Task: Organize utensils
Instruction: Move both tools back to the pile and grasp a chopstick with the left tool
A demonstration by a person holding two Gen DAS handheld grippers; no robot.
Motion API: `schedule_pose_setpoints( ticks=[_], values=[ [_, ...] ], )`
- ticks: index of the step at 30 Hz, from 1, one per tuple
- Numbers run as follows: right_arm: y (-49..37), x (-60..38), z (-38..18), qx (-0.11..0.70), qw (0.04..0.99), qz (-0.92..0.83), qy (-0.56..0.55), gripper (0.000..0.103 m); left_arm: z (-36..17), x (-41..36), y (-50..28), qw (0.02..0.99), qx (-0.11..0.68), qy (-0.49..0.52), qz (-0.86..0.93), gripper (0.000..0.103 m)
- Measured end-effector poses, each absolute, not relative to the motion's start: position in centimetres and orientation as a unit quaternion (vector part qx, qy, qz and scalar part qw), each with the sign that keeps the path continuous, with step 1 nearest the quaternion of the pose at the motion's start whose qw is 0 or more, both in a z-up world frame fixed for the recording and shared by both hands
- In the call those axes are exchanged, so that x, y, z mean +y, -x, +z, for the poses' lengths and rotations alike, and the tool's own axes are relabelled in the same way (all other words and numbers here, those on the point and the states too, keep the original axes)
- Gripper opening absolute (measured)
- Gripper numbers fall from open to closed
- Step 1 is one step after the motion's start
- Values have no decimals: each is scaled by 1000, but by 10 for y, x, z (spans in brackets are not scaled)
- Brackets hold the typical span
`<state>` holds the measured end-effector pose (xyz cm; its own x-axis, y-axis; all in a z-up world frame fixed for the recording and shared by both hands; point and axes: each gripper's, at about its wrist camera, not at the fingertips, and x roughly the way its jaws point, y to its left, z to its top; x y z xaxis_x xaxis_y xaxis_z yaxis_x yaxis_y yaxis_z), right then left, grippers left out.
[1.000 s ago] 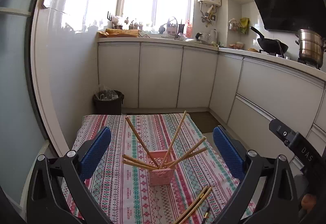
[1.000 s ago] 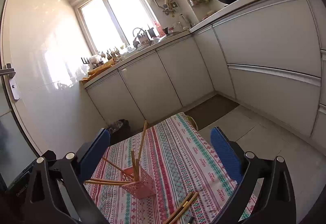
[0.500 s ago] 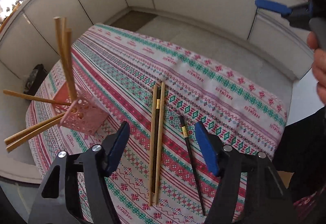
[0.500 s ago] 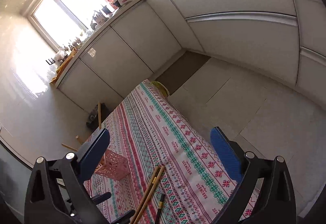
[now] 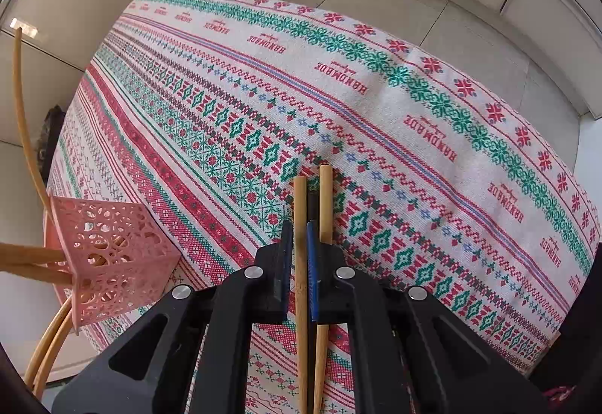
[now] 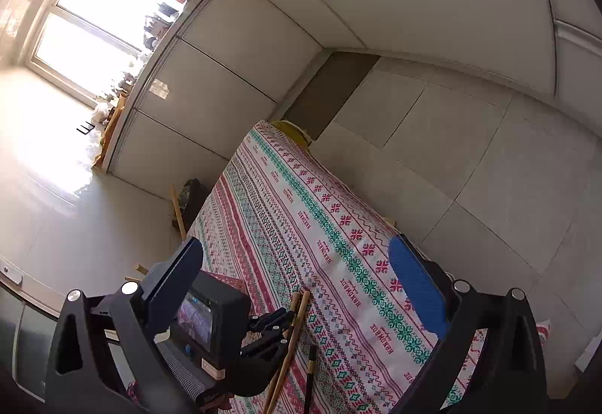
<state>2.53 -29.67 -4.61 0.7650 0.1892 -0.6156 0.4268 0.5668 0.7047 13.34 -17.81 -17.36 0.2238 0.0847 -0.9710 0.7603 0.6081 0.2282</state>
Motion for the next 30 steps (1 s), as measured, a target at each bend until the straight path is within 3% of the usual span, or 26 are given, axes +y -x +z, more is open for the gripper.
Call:
schedule_pose_setpoints(
  ticks=[17, 21, 22, 26, 30],
  values=[
    [-26, -310, -63, 367, 796, -79, -475, 96, -188, -169, -188, 624, 671, -295, -271, 4],
    [-29, -310, -67, 375, 792, -77, -475, 96, -187, -166, -175, 627, 659, -306, -281, 5],
    [-29, -310, -68, 377, 791, -76, -476, 96, -187, -165, -174, 633, 653, -309, -278, 10],
    [-32, -305, -71, 386, 789, -73, -473, 96, -194, -168, -173, 633, 643, -342, -262, 13],
    [-35, -303, -74, 393, 787, -73, -471, 96, -189, -166, -174, 635, 641, -333, -273, 8]
  ],
)
